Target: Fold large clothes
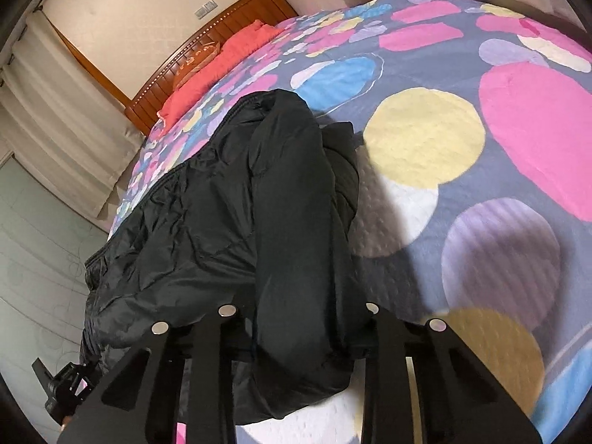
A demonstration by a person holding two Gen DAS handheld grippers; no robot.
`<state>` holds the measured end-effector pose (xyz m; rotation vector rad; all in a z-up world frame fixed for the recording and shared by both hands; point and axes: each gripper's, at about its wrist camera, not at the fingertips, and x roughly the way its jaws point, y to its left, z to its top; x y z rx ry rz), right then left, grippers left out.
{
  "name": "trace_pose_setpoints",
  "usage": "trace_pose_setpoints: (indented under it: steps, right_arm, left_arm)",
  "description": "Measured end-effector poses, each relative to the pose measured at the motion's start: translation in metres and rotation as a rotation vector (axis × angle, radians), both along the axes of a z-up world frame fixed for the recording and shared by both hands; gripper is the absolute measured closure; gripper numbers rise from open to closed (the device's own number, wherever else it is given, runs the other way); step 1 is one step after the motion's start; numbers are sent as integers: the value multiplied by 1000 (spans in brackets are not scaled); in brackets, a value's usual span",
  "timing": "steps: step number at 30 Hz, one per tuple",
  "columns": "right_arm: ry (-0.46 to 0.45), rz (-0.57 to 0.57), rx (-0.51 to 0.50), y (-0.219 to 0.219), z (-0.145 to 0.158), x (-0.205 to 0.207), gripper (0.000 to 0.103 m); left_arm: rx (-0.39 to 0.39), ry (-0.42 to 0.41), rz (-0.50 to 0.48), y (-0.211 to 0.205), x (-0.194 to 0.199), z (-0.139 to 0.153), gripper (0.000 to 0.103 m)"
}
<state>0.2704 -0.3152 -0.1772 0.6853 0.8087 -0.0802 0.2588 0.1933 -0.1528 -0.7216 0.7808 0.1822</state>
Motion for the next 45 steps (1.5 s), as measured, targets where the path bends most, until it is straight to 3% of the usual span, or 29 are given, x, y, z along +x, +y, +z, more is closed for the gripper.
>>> trace_pose_setpoints:
  steps: [20, 29, 32, 37, 45]
  right_arm:
    - [37, 59, 44, 1, 1, -124, 75]
    - [45, 60, 46, 0, -3, -139, 72]
    - [46, 56, 45, -1, -3, -142, 65]
    - [58, 37, 42, -4, -2, -154, 56]
    - [77, 28, -131, 0, 31, -182, 52]
  left_arm:
    - [-50, 30, -19, 16, -141, 2, 79]
    - [-47, 42, -35, 21, -158, -4, 78]
    - [-22, 53, -45, 21, -159, -4, 72]
    - [-22, 78, -30, 25, -167, -6, 48]
    - [44, 88, -59, 31, -188, 7, 39]
